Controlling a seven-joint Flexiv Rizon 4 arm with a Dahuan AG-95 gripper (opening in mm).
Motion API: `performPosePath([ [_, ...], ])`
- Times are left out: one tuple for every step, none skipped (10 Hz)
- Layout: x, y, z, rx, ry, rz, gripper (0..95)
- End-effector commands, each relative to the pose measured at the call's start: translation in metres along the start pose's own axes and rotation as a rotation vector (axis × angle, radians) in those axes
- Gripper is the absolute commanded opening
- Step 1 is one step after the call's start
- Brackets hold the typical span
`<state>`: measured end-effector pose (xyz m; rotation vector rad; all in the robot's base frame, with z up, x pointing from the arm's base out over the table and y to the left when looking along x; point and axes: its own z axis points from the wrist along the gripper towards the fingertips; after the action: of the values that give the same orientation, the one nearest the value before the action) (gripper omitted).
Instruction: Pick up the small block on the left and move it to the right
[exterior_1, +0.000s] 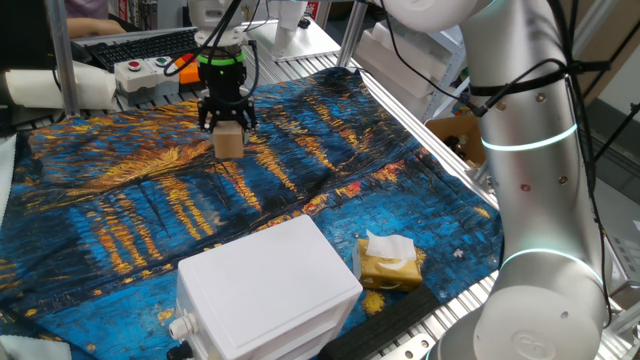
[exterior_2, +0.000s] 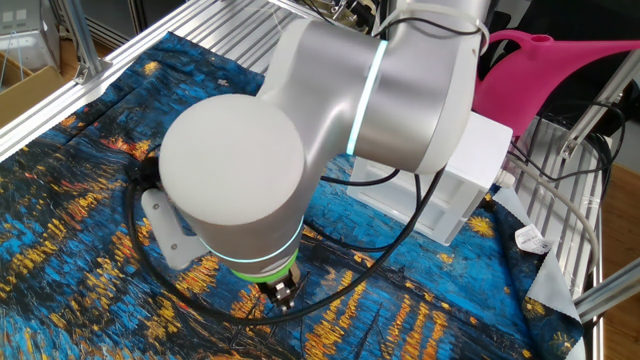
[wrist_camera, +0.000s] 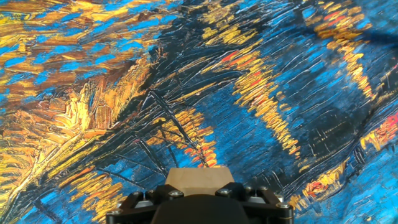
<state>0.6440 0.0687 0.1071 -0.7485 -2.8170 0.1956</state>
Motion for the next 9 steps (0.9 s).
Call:
performPosePath([
  [-0.0010, 0.0004, -0.0005, 0.007, -0.004, 0.004, 0.0],
  [-0.0010, 0.0004, -0.0005, 0.009, -0.004, 0.001, 0.0],
  [-0.0009, 0.0004, -0.0005, 0.012, -0.005, 0.008, 38.0],
  [-0.0008, 0.0004, -0.0004, 0.012, -0.005, 0.011, 57.0],
  [-0.0008, 0.0004, -0.0004, 0.013, -0.005, 0.012, 57.0],
  [-0.0007, 0.0004, -0.0004, 0.013, -0.005, 0.014, 57.0],
  [-0.0004, 0.0003, -0.0003, 0.013, -0.004, 0.013, 57.0],
  [-0.0003, 0.0003, -0.0002, 0.013, -0.004, 0.014, 57.0],
  [-0.0003, 0.0003, -0.0002, 0.013, -0.004, 0.014, 57.0],
])
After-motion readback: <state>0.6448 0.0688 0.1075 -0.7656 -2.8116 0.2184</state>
